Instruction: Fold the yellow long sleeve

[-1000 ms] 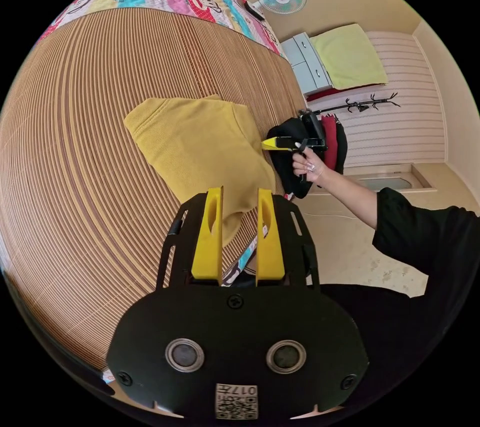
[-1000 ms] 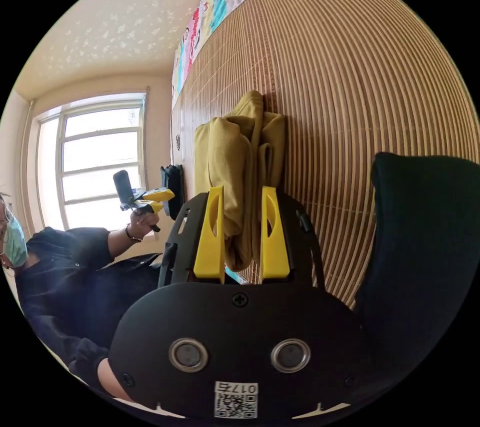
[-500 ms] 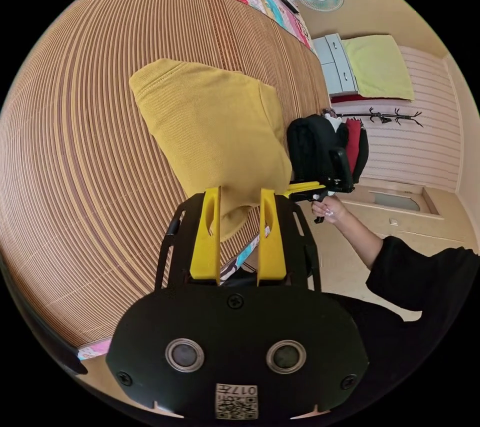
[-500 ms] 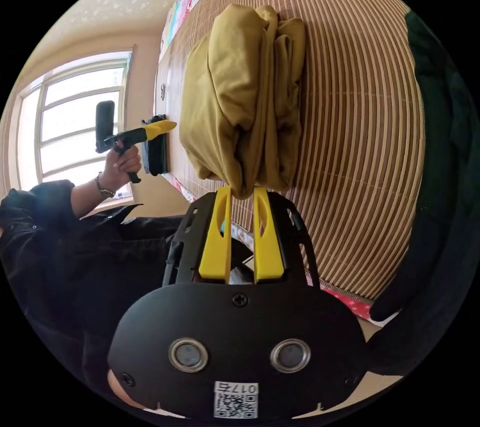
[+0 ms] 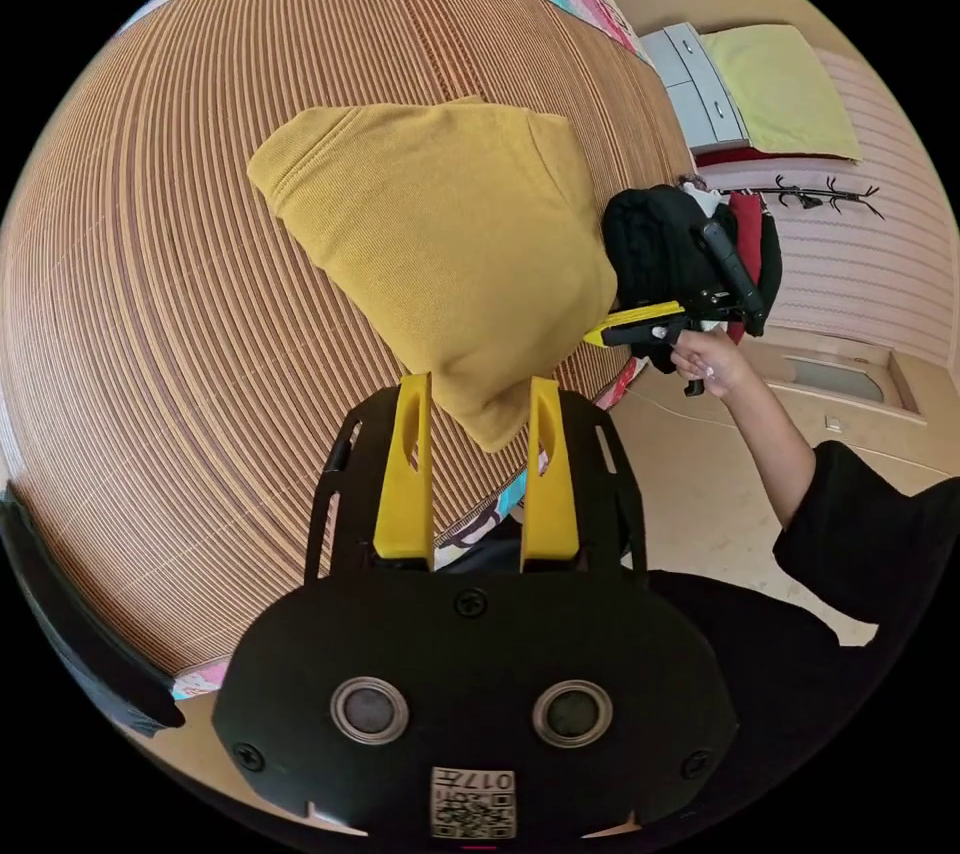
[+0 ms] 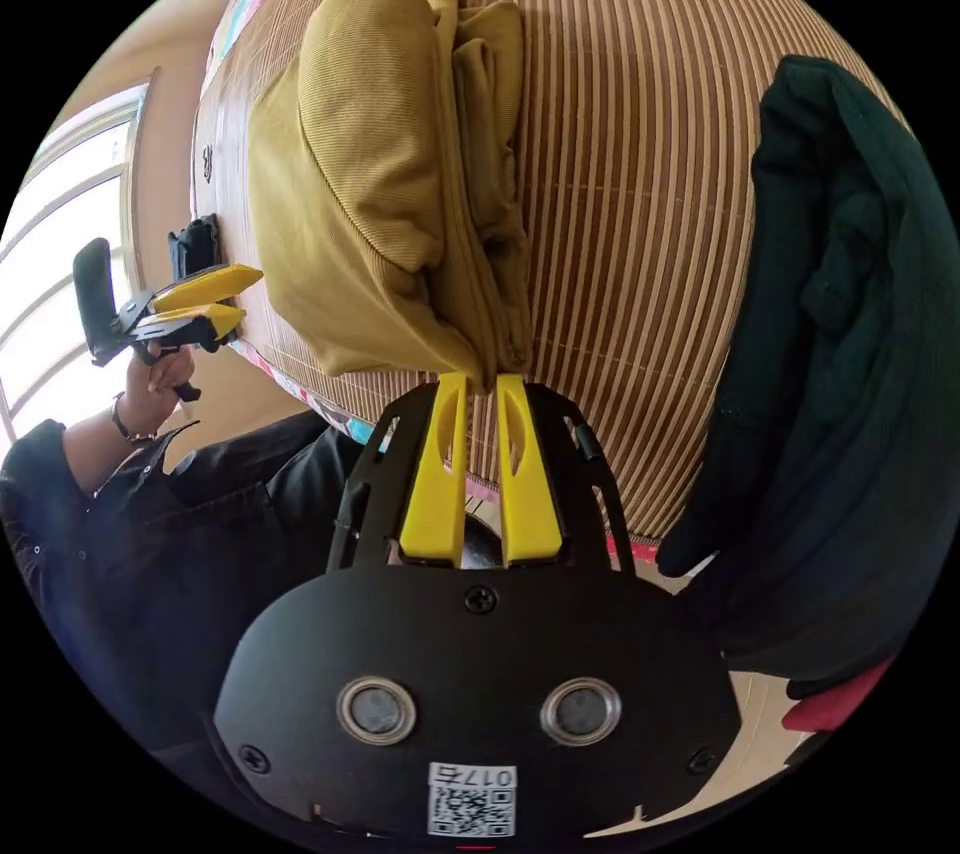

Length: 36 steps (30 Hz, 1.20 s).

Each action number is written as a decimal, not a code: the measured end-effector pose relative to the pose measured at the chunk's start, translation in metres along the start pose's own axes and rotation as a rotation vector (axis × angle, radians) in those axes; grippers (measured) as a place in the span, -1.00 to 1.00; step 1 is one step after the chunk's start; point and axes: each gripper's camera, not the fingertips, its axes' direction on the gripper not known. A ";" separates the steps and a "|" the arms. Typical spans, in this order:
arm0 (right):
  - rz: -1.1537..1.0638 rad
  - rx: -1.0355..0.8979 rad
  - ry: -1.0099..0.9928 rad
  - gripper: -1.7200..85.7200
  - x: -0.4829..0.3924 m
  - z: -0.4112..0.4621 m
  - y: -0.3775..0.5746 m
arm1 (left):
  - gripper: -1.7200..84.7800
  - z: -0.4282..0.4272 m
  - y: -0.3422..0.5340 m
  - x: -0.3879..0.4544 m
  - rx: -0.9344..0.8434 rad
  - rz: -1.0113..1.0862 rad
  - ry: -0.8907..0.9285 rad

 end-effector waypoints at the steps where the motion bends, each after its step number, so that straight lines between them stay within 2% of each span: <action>1: 0.019 0.010 0.023 -0.76 -0.006 -0.008 0.005 | -0.64 -0.001 0.002 -0.010 0.001 -0.033 0.039; 3: 0.053 0.054 0.043 -0.72 -0.014 -0.023 0.016 | -0.63 0.006 0.003 -0.024 -0.030 -0.070 0.092; 8: 0.049 0.222 -0.071 -0.70 -0.037 -0.050 0.039 | -0.63 0.051 -0.004 -0.035 -0.181 -0.076 0.168; 14: 0.029 0.304 -0.205 -0.75 -0.054 -0.058 0.031 | -0.72 0.081 -0.019 -0.041 -0.237 -0.173 0.156; 18: 0.084 0.219 -0.078 -0.86 -0.069 -0.068 0.015 | -0.84 0.080 -0.025 -0.046 -0.285 -0.114 0.097; 22: 0.068 0.204 0.191 -0.87 -0.107 -0.079 0.009 | -0.85 0.073 -0.030 -0.032 -0.340 0.059 0.030; 25: 0.082 0.174 0.241 -0.87 -0.117 -0.071 0.004 | -0.85 0.073 -0.035 -0.044 -0.361 0.019 0.060; 27: 0.127 0.180 0.187 -0.86 -0.112 -0.083 0.010 | -0.81 0.070 -0.037 -0.055 -0.355 -0.016 0.143; 31: 0.191 0.279 -0.022 -0.81 -0.091 -0.121 0.051 | -0.60 0.048 -0.027 -0.086 -0.243 -0.099 0.308; 36: 0.304 0.434 -0.239 -0.76 -0.063 -0.147 0.133 | -0.60 0.042 -0.019 -0.112 -0.196 -0.187 0.375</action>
